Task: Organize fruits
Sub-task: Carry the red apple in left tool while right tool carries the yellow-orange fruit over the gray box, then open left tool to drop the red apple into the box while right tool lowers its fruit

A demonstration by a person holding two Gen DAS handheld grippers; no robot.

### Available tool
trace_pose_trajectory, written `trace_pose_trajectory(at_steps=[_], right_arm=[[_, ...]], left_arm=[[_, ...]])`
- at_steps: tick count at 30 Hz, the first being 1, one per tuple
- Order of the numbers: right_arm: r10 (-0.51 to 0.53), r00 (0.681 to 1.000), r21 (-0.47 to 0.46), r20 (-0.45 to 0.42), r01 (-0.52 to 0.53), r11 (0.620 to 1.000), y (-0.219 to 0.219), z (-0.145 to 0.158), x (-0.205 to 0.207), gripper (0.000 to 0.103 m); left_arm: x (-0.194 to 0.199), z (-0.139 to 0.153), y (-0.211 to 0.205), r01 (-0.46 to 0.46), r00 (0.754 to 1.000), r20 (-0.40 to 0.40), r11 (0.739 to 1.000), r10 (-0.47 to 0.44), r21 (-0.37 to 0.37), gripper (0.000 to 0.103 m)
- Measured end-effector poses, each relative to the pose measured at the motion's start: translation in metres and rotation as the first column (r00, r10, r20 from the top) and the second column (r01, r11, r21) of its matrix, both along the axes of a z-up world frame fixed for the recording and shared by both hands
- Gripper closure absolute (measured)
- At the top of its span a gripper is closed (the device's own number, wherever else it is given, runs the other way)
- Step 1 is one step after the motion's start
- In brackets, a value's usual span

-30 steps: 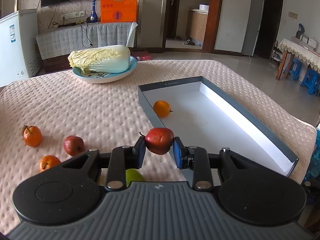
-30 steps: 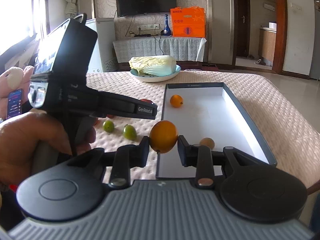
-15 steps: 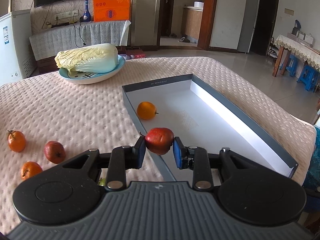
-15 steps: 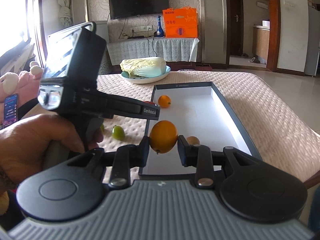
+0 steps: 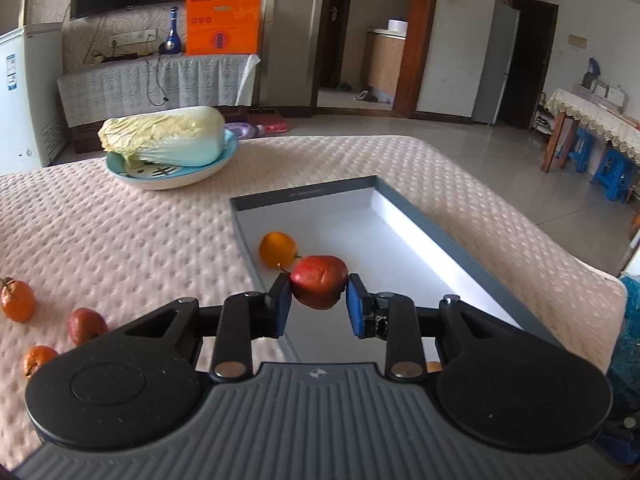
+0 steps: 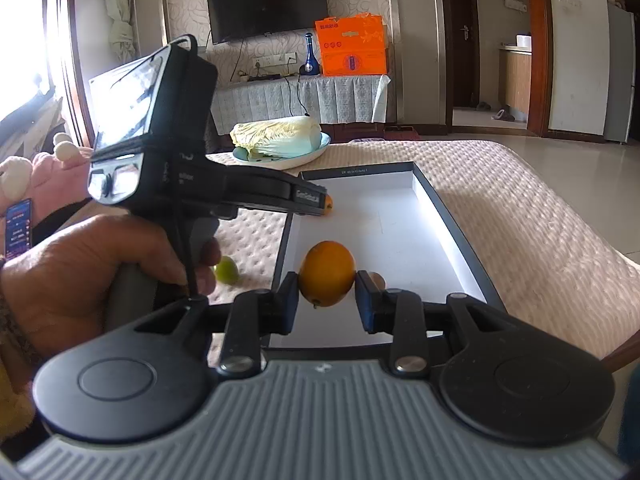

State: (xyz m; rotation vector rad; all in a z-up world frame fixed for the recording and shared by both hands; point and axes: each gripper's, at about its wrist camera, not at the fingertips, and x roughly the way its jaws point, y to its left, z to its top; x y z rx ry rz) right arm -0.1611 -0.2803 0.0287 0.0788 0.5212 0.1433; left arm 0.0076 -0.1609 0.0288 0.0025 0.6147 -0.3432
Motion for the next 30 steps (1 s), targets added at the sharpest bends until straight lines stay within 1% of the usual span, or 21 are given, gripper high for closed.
trace_pose_trajectory(at_steps=[11,18,30], right_arm=[[-0.021,1.000,0.000,-0.012,0.021,1.000,-0.006,-0.001,0.000,0.070],[-0.029,0.999,0.000,-0.018,0.029,1.000,-0.009,-0.001,-0.001,0.070],[-0.042,0.999,0.002,-0.030,0.043,0.999,-0.013,-0.001,-0.001,0.070]], left_arm=[[0.004,-0.012,-0.026,0.049,0.998,-0.028,0.999,-0.048,0.014,0.069],[0.010,-0.019,-0.036,0.058,0.997,-0.047,0.998,-0.057,0.020,0.069],[0.016,-0.021,-0.048,0.070,0.996,-0.049,0.997,-0.069,0.020,0.069]])
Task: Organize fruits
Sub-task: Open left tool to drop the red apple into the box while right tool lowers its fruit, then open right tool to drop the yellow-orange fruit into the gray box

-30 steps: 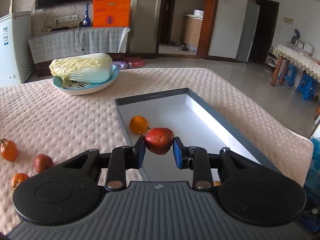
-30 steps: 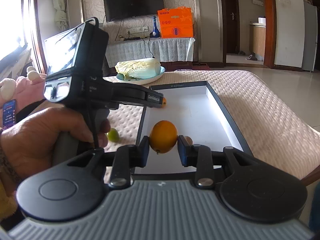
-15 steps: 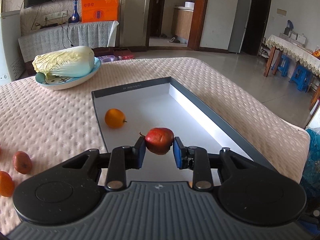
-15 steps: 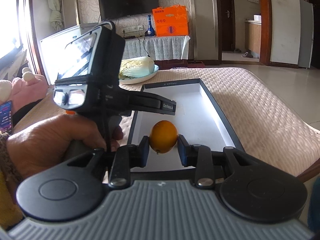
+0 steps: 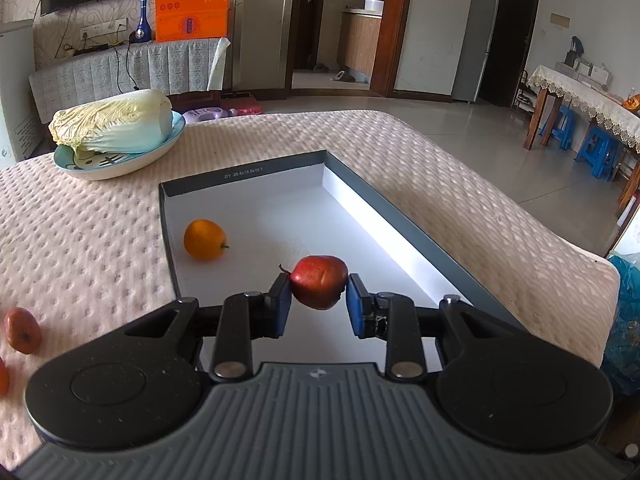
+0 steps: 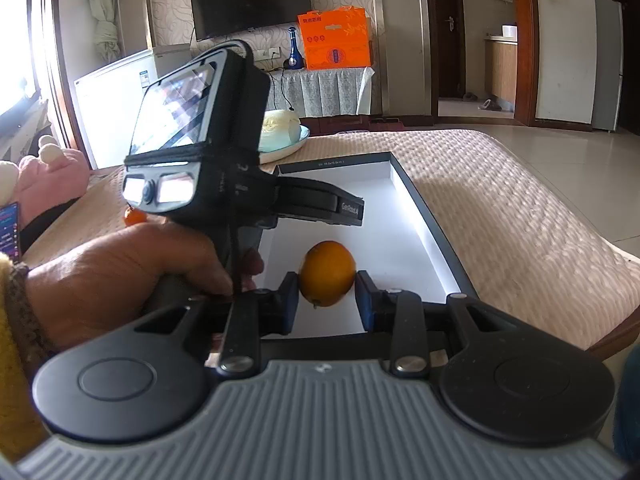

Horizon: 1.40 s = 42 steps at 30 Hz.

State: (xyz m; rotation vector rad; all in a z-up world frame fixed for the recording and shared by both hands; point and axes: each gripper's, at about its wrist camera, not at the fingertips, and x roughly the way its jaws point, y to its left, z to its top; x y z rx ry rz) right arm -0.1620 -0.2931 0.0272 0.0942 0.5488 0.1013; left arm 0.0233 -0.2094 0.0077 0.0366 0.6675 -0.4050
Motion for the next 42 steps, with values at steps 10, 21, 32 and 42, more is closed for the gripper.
trace_pose_trajectory(at_steps=[10,21,32,42], right_arm=[[-0.001,1.000,-0.001,-0.006,0.001,1.000,0.000,-0.001,0.001,0.070],[-0.023,1.000,-0.008,-0.014,0.023,1.000,-0.005,-0.004,0.004,0.070],[-0.063,0.998,-0.032,-0.025,0.062,0.998,-0.020,-0.008,0.024,0.070],[-0.092,0.994,-0.044,-0.057,0.090,0.995,-0.022,-0.018,0.052,0.069]], left_arm=[[0.008,-0.004,-0.005,0.018,0.999,-0.027,1.000,-0.017,0.023,0.068],[0.004,0.000,-0.001,0.010,1.000,-0.006,1.000,-0.010,0.019,0.047],[-0.002,0.016,0.033,-0.024,0.999,0.023,0.999,0.024,-0.032,0.046],[-0.012,0.016,0.043,-0.009,0.999,0.033,1.000,0.009,-0.014,0.046]])
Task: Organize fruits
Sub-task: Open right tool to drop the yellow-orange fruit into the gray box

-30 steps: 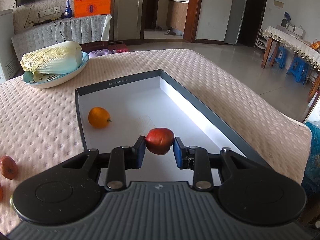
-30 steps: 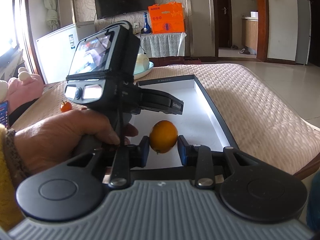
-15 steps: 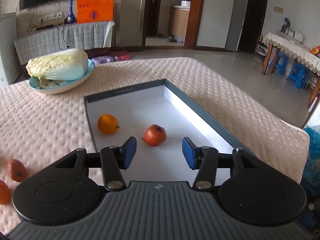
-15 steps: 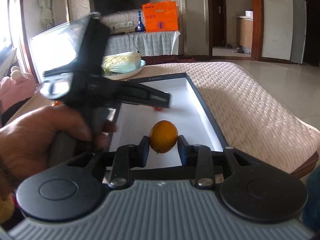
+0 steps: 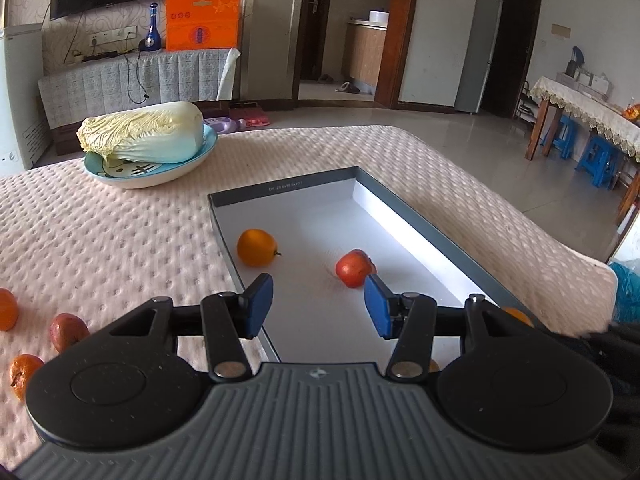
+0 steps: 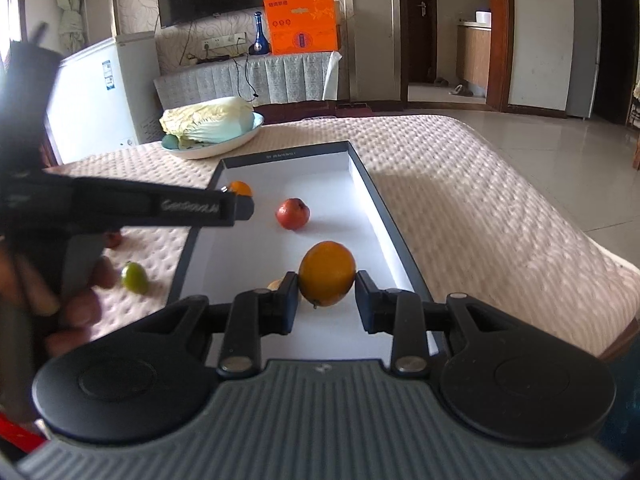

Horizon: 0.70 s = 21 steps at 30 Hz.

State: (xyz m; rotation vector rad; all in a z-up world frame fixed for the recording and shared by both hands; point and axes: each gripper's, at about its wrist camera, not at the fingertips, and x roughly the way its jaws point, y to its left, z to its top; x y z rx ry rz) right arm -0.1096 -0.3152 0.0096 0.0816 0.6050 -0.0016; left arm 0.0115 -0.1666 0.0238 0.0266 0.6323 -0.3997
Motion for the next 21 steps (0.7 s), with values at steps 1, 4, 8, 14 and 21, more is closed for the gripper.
trace_pose_trajectory(at_steps=[1,4,8,14,21], right_arm=[[-0.007,1.000,-0.001,-0.010,0.007,1.000,0.000,-0.003,0.005,0.069],[-0.022,0.999,0.006,-0.041,0.022,1.000,-0.001,-0.009,0.016,0.068],[-0.059,0.998,0.013,-0.022,0.060,0.998,-0.002,-0.009,0.020,0.064],[-0.058,0.997,0.035,0.055,0.056,0.998,0.001,-0.001,0.013,0.063],[-0.063,0.996,0.045,0.058,0.060,0.997,0.005,0.002,0.009,0.063]], left_arm=[[-0.001,-0.001,0.000,0.006,1.000,0.000,1.000,-0.006,0.001,0.046],[-0.003,-0.002,-0.003,0.023,1.000,0.003,1.000,-0.023,0.010,0.046],[-0.004,-0.003,-0.004,0.036,0.999,0.004,0.999,-0.036,0.012,0.046],[-0.004,-0.001,0.000,0.026,1.000,0.015,1.000,-0.026,-0.004,0.046],[-0.011,0.001,0.006,0.017,0.999,0.033,1.000,-0.017,0.004,0.046]])
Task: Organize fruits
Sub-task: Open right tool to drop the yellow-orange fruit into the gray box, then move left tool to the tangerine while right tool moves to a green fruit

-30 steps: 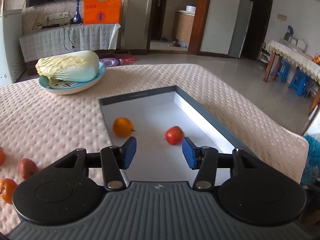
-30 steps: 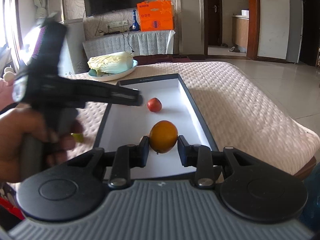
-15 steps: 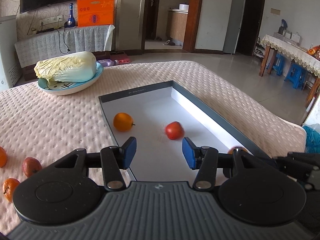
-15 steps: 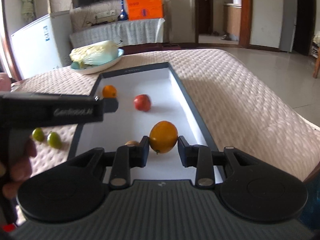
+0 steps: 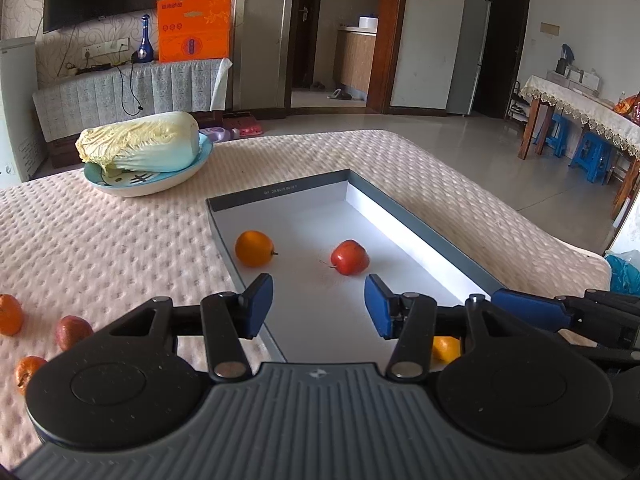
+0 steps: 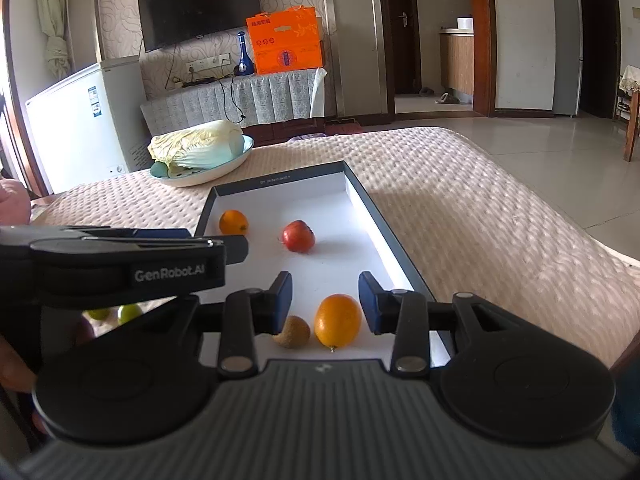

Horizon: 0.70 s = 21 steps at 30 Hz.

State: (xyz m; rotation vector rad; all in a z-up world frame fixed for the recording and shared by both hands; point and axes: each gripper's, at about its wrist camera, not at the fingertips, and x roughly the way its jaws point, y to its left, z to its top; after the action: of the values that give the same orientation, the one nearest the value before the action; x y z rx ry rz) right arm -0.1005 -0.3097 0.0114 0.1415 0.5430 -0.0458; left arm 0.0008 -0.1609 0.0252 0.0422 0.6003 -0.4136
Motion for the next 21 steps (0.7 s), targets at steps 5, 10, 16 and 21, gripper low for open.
trace_pose_trajectory(at_steps=[5,10,16,21], right_arm=[[-0.020,1.000,0.007,-0.006,0.020,1.000,-0.001,0.000,-0.002,0.063],[-0.032,0.999,0.015,-0.010,0.032,0.999,0.001,-0.001,-0.004,0.063],[-0.024,1.000,0.028,0.002,0.024,0.999,0.010,0.000,-0.008,0.063],[-0.012,1.000,0.029,0.010,0.012,1.000,0.020,0.002,-0.010,0.063]], left_arm=[[-0.004,0.002,0.010,-0.020,1.000,0.003,1.000,0.020,-0.005,0.046],[-0.010,0.004,0.018,-0.030,1.000,0.008,1.000,0.030,-0.004,0.046],[-0.016,0.006,0.028,-0.044,0.999,0.015,0.999,0.044,-0.003,0.046],[-0.023,0.008,0.039,-0.056,0.998,0.015,0.998,0.056,-0.008,0.046]])
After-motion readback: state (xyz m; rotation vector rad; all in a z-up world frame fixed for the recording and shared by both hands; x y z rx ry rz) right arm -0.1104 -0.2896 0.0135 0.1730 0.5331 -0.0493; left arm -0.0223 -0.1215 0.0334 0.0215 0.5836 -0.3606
